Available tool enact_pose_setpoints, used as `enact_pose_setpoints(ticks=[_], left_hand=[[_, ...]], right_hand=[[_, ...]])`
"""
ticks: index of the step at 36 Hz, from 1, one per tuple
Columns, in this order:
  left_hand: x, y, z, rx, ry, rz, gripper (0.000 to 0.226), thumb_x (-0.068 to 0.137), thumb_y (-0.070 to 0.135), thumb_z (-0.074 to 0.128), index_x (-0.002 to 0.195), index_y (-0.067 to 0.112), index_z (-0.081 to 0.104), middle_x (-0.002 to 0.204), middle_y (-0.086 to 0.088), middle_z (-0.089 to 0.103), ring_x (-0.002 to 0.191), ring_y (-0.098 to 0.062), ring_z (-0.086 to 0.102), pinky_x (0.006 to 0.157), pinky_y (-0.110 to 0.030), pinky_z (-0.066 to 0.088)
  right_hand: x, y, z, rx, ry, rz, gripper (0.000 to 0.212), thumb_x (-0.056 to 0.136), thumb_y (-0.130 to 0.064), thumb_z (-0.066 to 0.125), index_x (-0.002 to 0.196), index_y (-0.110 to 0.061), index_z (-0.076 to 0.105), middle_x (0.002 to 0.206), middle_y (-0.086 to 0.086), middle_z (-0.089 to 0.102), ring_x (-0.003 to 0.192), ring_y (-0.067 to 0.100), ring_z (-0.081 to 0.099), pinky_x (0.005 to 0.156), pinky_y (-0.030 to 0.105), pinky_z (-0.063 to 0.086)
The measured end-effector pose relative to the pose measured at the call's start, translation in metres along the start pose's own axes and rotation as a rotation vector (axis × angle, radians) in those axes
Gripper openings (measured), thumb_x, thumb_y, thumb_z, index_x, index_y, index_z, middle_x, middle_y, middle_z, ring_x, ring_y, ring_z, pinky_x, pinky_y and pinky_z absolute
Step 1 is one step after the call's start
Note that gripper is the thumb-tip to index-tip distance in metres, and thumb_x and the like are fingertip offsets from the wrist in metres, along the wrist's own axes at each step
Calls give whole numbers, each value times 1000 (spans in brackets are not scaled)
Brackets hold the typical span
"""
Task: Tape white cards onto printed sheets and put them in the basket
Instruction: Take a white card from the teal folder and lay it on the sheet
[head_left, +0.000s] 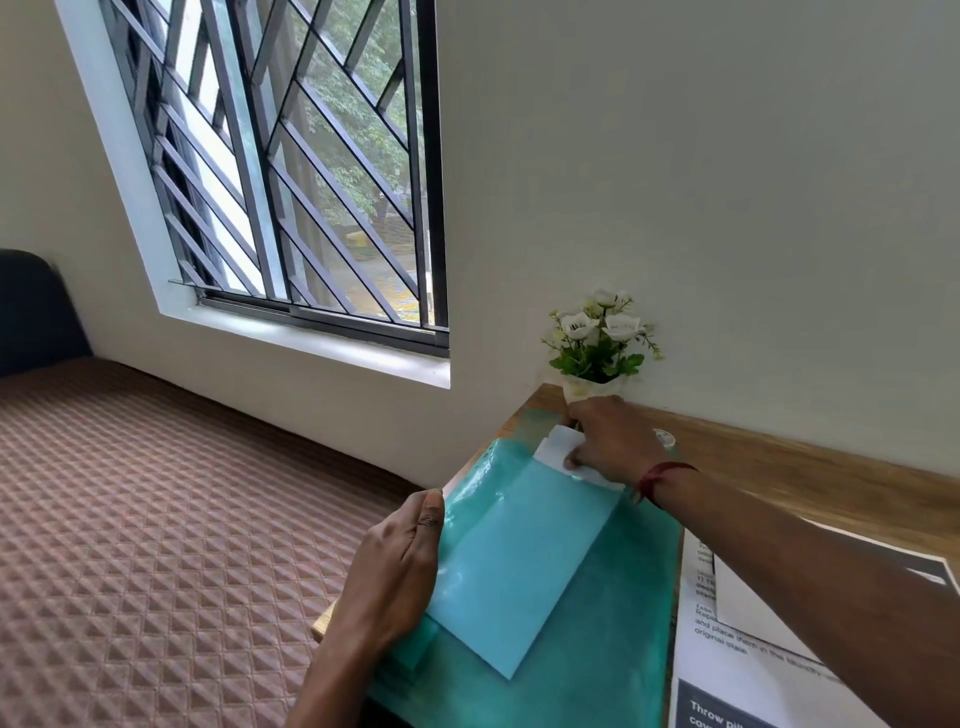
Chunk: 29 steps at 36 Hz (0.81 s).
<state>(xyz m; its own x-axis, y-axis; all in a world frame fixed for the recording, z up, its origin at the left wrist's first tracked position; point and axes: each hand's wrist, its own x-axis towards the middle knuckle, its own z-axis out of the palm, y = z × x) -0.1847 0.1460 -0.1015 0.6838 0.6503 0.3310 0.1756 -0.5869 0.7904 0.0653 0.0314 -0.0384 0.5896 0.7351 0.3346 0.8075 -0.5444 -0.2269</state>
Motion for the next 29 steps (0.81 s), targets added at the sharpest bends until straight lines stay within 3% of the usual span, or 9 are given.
enact_pose_setpoints(ticks=[5,7,10,15,21,29], left_hand=[[0,0,0,10,-3,-5,70,84,79,13,99,30,61,92,9,70,82,-6,64,77,-41,52],[0,-1,-1,17,-2,-4,72,84,82,13,99,31,61,92,10,70,82,-4,63,77,-40,52],[0,0,-1,20,-5,-12,69,85,79,14,99,30,62,92,9,70,82,-5,63,77,-40,52],[-1,4,-1,55,-26,5,47,95,62,23,103,37,62,95,16,68,86,0,61,80,-35,51],[0,1,5,196,-81,59,56,97,59,24,143,35,45,135,13,55,120,-5,51,99,-25,41],[2,0,10,242,-106,59,62,94,61,20,146,35,42,139,15,51,127,-6,46,107,-28,38]], right_hand=[[1,-1,-9,-24,86,-32,17,73,-28,82,82,-16,75,86,5,73,70,14,52,54,21,32],[0,-2,-13,-48,104,-54,15,78,-30,78,84,-16,75,85,4,72,71,15,55,51,21,31],[-1,-3,-18,-34,103,-52,15,86,-30,69,81,-16,66,82,5,69,77,21,63,58,27,41],[1,2,-31,-20,169,-21,18,92,-29,61,103,-15,65,92,9,69,82,28,62,65,34,48],[-7,5,-57,-76,558,-135,13,89,-16,66,101,-14,70,90,11,73,79,33,68,63,33,50],[-14,-1,-91,-247,901,-341,9,93,-14,62,98,-11,68,80,7,67,70,28,59,55,35,47]])
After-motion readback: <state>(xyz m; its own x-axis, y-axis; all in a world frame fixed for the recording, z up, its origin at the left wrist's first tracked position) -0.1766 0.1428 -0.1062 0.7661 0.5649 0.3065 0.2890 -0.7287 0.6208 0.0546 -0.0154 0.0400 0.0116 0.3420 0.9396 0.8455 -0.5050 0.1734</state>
